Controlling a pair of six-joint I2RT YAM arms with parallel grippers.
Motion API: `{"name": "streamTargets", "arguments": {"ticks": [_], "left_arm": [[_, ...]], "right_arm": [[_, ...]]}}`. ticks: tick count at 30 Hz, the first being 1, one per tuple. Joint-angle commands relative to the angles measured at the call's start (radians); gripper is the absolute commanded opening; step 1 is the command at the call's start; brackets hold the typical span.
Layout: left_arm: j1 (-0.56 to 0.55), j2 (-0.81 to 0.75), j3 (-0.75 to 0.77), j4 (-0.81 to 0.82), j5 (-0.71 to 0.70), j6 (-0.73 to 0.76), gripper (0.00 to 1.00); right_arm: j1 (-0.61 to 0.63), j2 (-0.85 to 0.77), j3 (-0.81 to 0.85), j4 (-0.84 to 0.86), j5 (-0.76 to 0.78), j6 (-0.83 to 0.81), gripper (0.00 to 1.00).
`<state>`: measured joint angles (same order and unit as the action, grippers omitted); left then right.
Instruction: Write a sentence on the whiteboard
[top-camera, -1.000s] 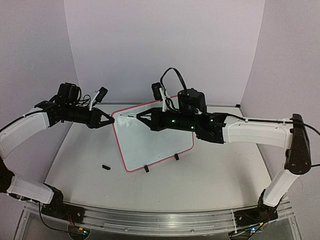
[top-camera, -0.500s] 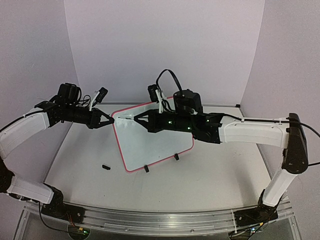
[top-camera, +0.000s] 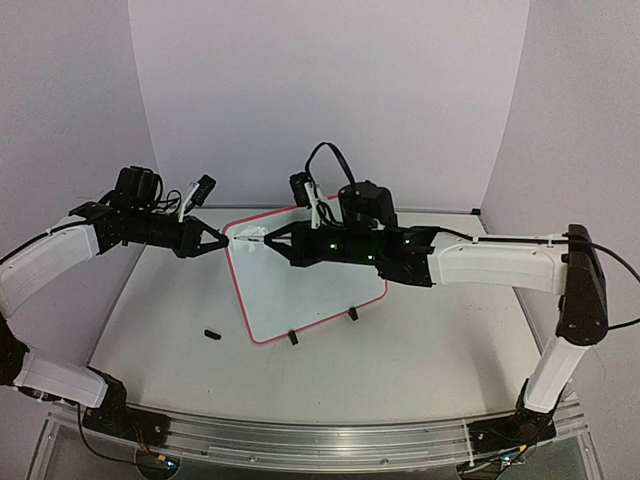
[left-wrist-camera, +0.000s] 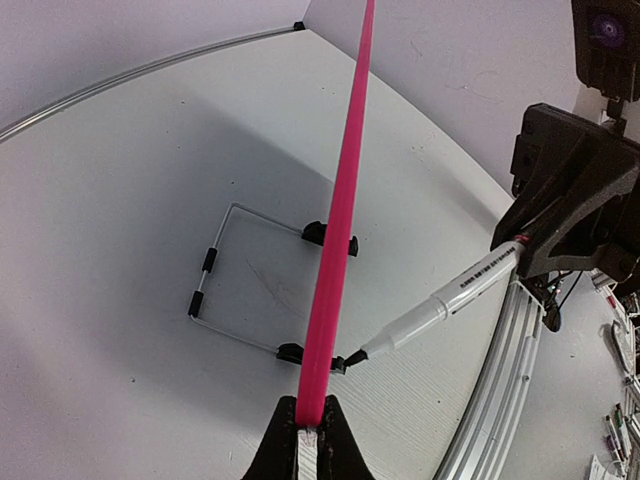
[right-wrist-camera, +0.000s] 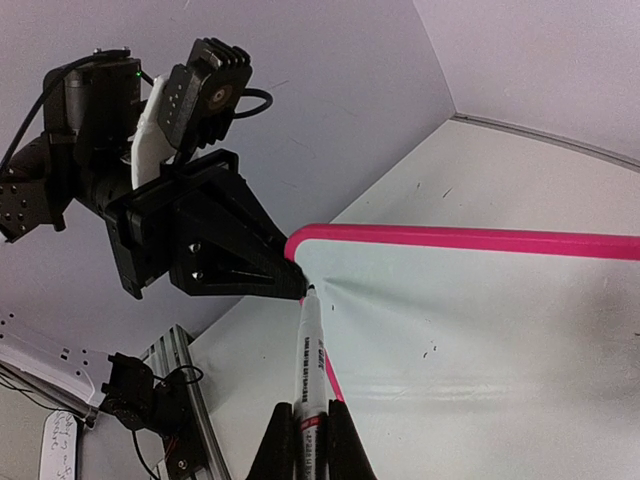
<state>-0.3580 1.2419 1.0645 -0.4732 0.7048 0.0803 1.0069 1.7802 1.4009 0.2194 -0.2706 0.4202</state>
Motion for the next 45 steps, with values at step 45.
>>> {"name": "streamTargets", "arguments": {"ticks": [45], "left_arm": [[0.005,-0.014,-0.012,-0.004,0.007,0.026,0.0]], "right_arm": [[0.009,-0.098,-0.039,0.032,-0.033,-0.035,0.0]]}}
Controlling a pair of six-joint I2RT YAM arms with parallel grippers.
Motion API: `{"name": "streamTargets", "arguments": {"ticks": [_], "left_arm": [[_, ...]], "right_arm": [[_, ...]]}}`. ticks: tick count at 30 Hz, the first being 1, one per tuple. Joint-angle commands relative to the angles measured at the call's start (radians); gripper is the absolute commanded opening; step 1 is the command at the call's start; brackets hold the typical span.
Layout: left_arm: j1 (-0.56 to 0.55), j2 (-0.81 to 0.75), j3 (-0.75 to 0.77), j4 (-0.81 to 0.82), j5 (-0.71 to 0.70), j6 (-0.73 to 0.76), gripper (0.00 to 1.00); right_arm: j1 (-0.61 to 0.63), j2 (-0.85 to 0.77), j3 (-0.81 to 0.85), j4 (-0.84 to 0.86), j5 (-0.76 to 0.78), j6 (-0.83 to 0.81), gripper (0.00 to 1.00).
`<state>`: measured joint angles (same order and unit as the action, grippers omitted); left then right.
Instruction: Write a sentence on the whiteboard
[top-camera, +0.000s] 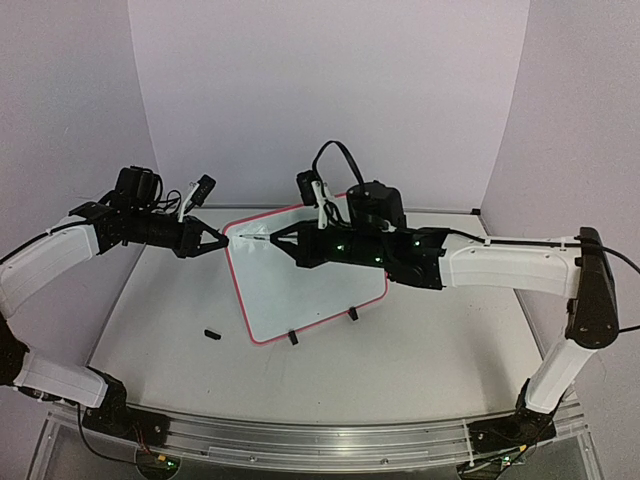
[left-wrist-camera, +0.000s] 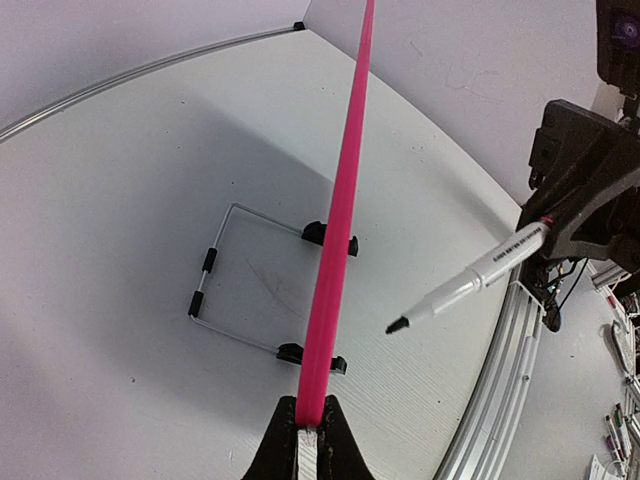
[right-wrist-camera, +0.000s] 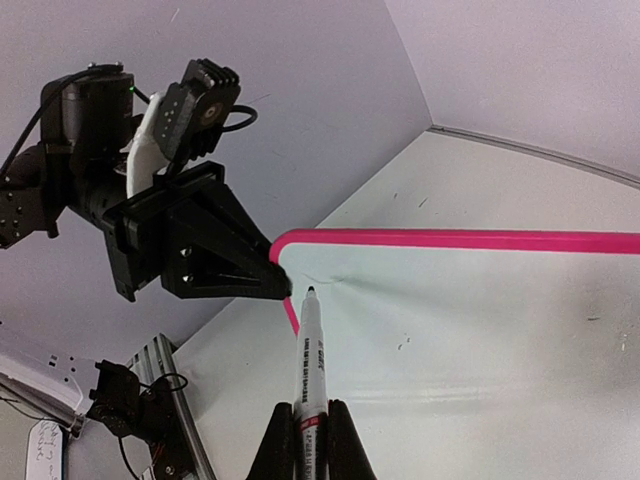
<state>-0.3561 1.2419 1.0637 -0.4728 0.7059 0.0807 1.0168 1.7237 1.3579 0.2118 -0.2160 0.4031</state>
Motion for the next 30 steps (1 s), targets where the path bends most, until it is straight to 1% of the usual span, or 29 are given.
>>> {"name": "streamTargets", "arguments": {"ticks": [1,5,6,7,8,9,10,14,16,18,21,26,28,30], "left_arm": [[0.003,-0.014,-0.01,-0.004,0.006,0.026,0.0],[0.003,-0.018,-0.008,-0.008,0.0,0.025,0.01],[0.003,-0.022,-0.007,-0.008,-0.006,0.024,0.04],[0.003,-0.025,-0.007,-0.008,-0.011,0.022,0.09],[0.003,-0.03,-0.006,-0.009,-0.022,0.02,0.16],[0.003,-0.037,-0.005,-0.01,-0.029,0.017,0.26],[0.003,-0.043,-0.005,-0.009,-0.037,0.012,0.33],[0.003,-0.1,-0.007,0.013,-0.073,-0.023,0.58],[0.003,-0.138,-0.011,0.049,-0.095,-0.056,0.67],[0.003,-0.184,-0.016,0.094,-0.115,-0.116,0.73],[0.002,-0.242,-0.018,0.149,-0.127,-0.219,0.78],[-0.012,-0.255,0.023,0.181,-0.01,-0.332,0.83],[-0.05,-0.24,0.052,0.163,0.015,-0.345,0.84],[-0.118,-0.218,0.084,0.118,0.003,-0.329,0.85]], "right_arm": [[-0.001,-0.042,0.001,0.041,-0.088,-0.017,0.0],[-0.001,-0.063,-0.024,0.044,-0.063,-0.017,0.0],[-0.001,-0.072,-0.03,0.044,-0.059,-0.022,0.0],[-0.002,-0.084,-0.039,0.044,-0.058,-0.028,0.0],[-0.003,-0.101,-0.047,0.044,-0.057,-0.035,0.0],[-0.003,-0.114,-0.06,0.044,-0.058,-0.044,0.0],[-0.003,-0.133,-0.076,0.044,-0.055,-0.053,0.0],[-0.003,-0.228,-0.155,0.068,-0.032,-0.106,0.0],[-0.002,-0.277,-0.188,0.087,-0.027,-0.133,0.0],[-0.003,-0.308,-0.208,0.089,-0.027,-0.154,0.0],[-0.002,-0.332,-0.207,0.08,-0.046,-0.173,0.0],[-0.002,-0.329,-0.15,-0.01,-0.12,-0.181,0.0],[-0.002,-0.327,-0.125,-0.056,-0.162,-0.182,0.0],[-0.004,-0.325,-0.094,-0.127,-0.21,-0.19,0.0]]}}
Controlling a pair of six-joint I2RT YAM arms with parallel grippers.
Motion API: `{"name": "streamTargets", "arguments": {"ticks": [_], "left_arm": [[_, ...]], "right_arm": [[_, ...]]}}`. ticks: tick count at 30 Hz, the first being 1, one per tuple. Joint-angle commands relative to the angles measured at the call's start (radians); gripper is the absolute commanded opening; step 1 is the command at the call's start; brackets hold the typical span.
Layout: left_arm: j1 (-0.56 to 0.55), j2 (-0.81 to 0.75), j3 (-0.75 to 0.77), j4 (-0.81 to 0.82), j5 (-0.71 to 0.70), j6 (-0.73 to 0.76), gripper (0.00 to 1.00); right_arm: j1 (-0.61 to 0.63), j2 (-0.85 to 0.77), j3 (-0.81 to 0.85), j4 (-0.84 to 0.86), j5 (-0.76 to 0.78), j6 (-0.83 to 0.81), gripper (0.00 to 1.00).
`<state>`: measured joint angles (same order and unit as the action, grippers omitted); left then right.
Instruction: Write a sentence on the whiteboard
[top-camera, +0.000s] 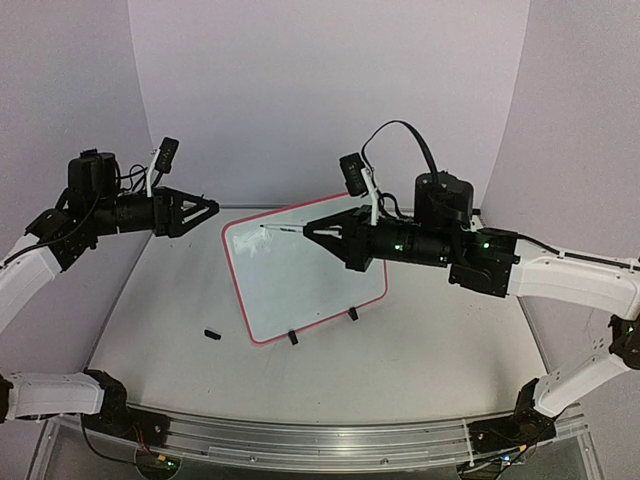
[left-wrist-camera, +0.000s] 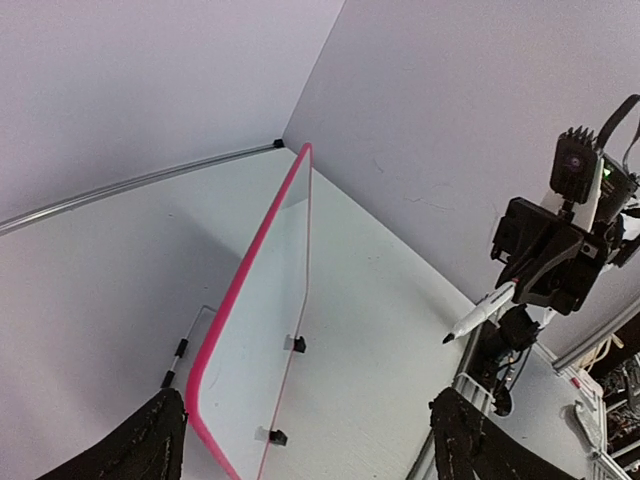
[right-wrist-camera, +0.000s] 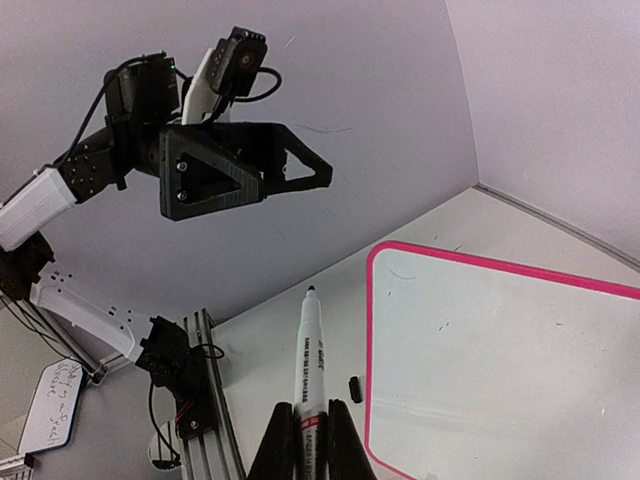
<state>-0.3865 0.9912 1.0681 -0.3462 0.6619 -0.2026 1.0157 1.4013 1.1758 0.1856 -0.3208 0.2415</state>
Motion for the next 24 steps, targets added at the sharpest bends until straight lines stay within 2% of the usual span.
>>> {"name": "streamTargets", "arguments": {"ticks": [1,4,9,12,17,19,21,24], "left_arm": [[-0.144,0.05,0.099,-0.03,0.038,-0.025,0.85],[-0.235,0.117,0.156,-0.083,0.04,0.012,0.86],[-0.287,0.178,0.184,-0.079,0.14,0.03,0.9],[-0.303,0.198,0.195,-0.053,0.206,0.016,0.92],[-0.344,0.256,0.218,-0.103,0.22,0.044,0.92],[-0.364,0.279,0.221,-0.109,0.221,0.048,0.86],[-0.382,0.299,0.233,-0.112,0.228,0.052,0.72],[-0.401,0.321,0.245,-0.107,0.236,0.055,0.57]], "right_arm": [[-0.004,-0.001,0.114,-0.14,-0.123,-0.033,0.0],[-0.019,-0.005,0.153,-0.225,-0.198,-0.035,0.0],[-0.08,0.023,0.211,-0.328,-0.399,0.009,0.0],[-0.106,0.035,0.222,-0.365,-0.454,0.021,0.0],[-0.12,0.042,0.223,-0.381,-0.48,0.028,0.0],[-0.121,0.051,0.228,-0.383,-0.492,0.028,0.0],[-0.122,0.058,0.232,-0.384,-0.505,0.029,0.0],[-0.121,0.072,0.24,-0.388,-0.519,0.03,0.0]]}}
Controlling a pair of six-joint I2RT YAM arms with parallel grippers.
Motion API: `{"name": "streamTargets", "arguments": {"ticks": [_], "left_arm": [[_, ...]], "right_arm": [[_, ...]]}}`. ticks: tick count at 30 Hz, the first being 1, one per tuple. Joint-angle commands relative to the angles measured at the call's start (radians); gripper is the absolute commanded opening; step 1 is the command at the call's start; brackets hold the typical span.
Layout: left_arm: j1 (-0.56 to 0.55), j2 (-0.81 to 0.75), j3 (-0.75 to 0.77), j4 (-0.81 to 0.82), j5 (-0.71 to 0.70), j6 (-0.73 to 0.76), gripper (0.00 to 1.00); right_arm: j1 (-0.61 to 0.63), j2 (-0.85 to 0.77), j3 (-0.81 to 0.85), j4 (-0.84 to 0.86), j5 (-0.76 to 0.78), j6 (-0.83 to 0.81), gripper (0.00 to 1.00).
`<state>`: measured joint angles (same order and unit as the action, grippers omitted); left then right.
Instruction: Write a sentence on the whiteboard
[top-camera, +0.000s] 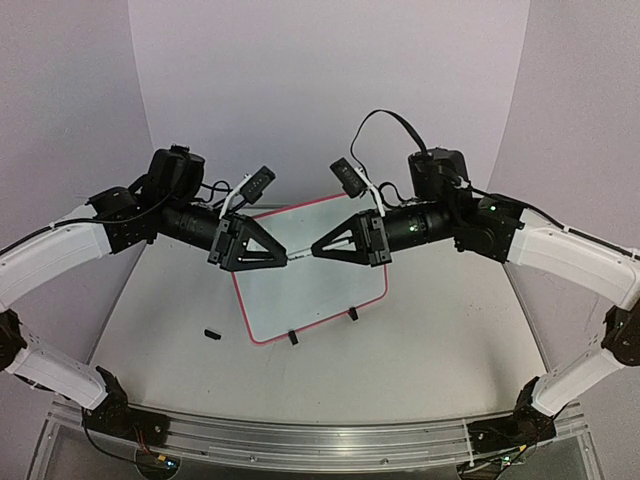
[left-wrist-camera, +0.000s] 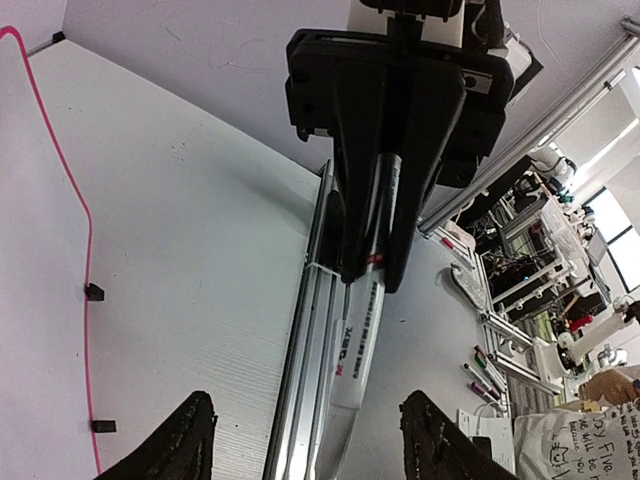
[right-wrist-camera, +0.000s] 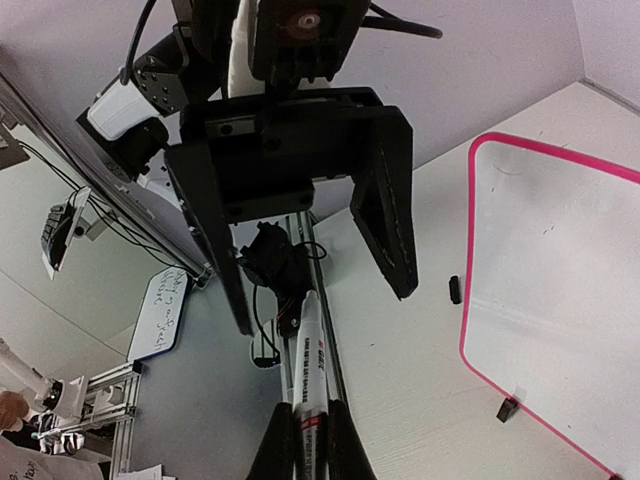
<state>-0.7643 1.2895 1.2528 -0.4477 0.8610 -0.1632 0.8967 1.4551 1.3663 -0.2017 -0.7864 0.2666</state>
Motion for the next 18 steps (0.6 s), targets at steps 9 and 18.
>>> {"name": "streamTargets", "arguments": {"ticks": [9,18], "left_arm": [[-0.047,0.06,0.071,0.011,0.076,0.021,0.3],[-0.05,0.059,0.057,0.018,0.091,0.035,0.0]], "right_arm": [[-0.008,0.037,0.053,-0.009,-0.07,0.011,0.0],[-0.017,0.057,0.069,-0.031,-0.123,0.02,0.0]]}}
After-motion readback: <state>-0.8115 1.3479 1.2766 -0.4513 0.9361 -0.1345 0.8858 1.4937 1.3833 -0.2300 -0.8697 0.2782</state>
